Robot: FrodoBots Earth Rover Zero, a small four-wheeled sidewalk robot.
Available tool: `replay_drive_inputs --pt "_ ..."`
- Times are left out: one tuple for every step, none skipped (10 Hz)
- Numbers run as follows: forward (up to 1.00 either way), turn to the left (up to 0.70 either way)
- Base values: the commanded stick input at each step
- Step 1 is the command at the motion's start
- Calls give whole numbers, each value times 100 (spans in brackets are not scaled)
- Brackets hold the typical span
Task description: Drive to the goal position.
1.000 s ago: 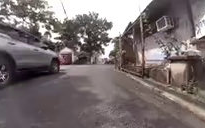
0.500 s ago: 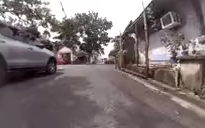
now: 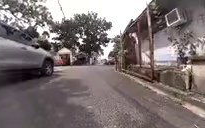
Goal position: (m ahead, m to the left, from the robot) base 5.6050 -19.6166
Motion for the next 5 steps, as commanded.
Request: replay_drive_inputs --pt "70 0" --pt "70 0" --pt "70 0" --pt "70 0" --pt "70 -4"
